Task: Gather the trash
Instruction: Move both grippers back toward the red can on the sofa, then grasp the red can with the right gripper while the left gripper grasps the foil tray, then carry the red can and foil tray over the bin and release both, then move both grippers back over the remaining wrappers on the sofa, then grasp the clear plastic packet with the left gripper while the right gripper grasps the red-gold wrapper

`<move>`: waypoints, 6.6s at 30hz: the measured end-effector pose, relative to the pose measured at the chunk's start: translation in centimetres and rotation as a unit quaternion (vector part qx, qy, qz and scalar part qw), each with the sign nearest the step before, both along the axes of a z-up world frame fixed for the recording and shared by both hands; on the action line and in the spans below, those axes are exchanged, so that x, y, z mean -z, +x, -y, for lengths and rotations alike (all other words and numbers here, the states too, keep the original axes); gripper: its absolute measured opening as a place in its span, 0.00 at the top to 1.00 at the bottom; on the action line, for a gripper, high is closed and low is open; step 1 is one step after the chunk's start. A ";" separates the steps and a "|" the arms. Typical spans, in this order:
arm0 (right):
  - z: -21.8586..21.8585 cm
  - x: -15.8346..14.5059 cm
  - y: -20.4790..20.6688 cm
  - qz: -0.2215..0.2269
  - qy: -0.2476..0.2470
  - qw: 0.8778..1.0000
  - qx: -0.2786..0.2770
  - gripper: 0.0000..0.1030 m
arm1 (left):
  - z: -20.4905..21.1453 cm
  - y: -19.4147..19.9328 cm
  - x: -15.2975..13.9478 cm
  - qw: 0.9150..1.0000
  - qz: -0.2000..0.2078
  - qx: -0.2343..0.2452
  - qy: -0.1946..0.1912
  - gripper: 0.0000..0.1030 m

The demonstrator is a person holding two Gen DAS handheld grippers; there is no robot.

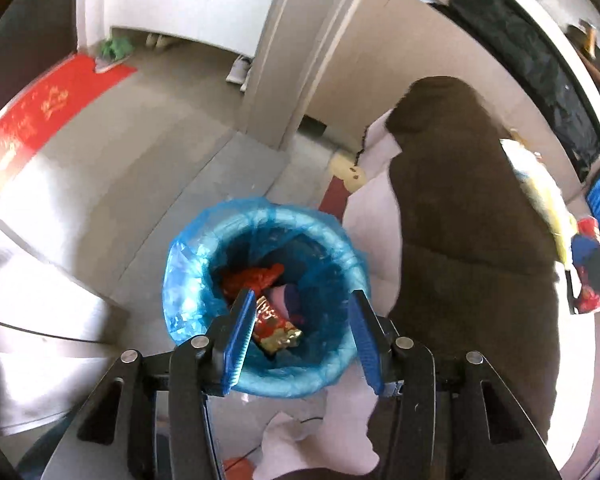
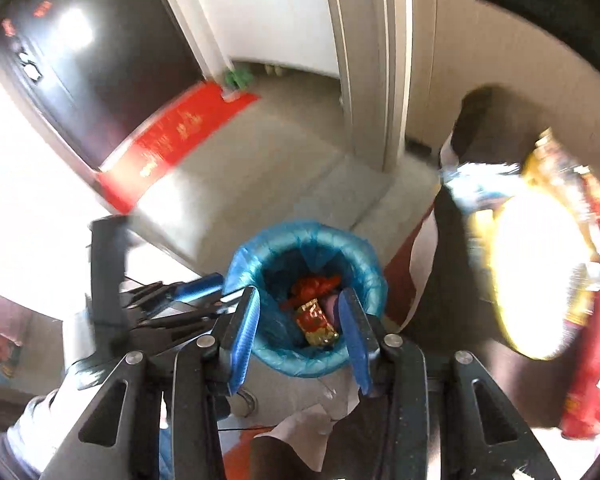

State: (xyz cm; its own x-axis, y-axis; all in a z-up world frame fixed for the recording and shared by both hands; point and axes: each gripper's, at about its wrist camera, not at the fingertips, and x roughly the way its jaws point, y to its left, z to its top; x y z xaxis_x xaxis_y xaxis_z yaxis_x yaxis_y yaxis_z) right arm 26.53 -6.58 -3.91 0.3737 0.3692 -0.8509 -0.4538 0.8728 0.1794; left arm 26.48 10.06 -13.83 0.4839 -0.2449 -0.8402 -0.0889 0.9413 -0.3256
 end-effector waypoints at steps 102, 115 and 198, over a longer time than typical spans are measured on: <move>13.5 -12.6 -10.9 0.143 -0.065 0.985 0.070 0.52 | 10.7 -14.4 -19.2 0.967 0.168 0.182 0.052 0.89; 6.3 -12.9 -8.9 0.103 0.044 0.994 0.008 0.52 | 0.9 -13.3 -20.1 0.973 0.170 0.063 0.145 0.89; 26.6 -2.8 3.7 0.189 0.034 0.964 0.186 0.56 | 23.3 8.7 -6.7 0.987 0.115 0.102 0.039 0.72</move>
State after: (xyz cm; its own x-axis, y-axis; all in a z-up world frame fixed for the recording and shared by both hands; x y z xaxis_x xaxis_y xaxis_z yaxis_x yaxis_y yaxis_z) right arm 30.20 -33.22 -1.15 0.7698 0.2012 -0.6058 -0.1571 0.9796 0.1257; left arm 35.22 -13.28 -7.12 0.6111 -0.2952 -0.7344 0.1723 0.9552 -0.2406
